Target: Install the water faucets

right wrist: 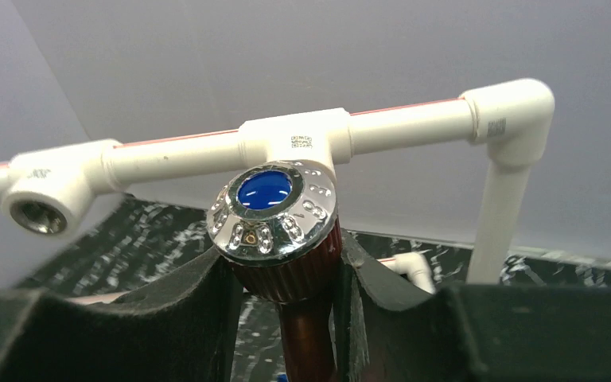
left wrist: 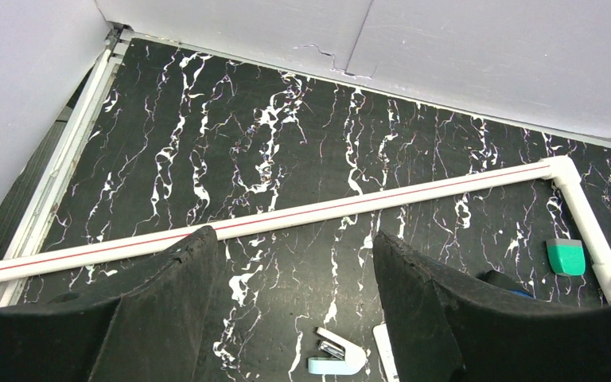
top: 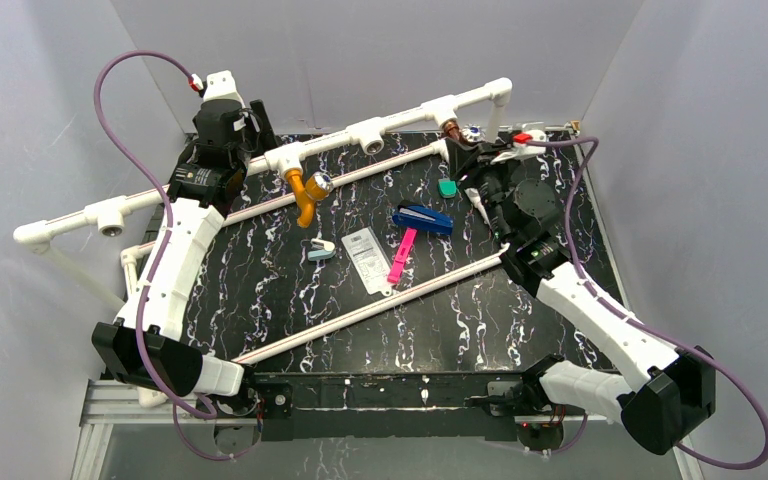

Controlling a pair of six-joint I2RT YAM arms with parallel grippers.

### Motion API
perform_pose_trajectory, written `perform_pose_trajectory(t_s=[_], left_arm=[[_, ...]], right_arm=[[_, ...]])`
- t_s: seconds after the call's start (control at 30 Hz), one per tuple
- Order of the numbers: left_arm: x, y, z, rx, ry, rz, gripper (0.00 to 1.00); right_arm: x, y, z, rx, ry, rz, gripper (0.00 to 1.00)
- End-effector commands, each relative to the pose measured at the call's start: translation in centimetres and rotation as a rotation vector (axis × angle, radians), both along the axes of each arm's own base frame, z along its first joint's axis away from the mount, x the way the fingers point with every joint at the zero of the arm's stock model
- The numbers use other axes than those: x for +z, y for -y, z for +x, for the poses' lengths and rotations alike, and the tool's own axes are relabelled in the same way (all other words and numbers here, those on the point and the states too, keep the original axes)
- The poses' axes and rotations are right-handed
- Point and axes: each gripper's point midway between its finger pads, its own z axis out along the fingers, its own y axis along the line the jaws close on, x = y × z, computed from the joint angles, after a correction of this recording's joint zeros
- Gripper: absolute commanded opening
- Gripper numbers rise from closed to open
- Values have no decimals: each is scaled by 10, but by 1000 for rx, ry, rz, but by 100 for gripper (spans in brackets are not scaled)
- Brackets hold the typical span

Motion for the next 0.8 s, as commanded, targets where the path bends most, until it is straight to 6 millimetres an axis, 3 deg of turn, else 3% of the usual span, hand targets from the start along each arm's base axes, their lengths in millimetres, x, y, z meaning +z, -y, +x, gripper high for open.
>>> perform_pose_trajectory(t_s=[0.0,0.23,0.4,0.6,0.77], left_arm=[[-71,9,-37,-71,-287,47,69],[-71,9,-38,-71,-286,45,69],[-70,9,-39,-71,-285,45,69],[-69,9,-39,-72,-282,44,69],[-69,9,-39,-73,-280,43,69]], right_arm=[[-2,-17,-9,86,-208,416,1],[-10,-10,-10,76,-379,778,1],[-24,-17,-10,119,-540,1057,1],[-29,-30,-10,185,-650,1212,1],[-34,-29,-13,181,-693,1251,1]])
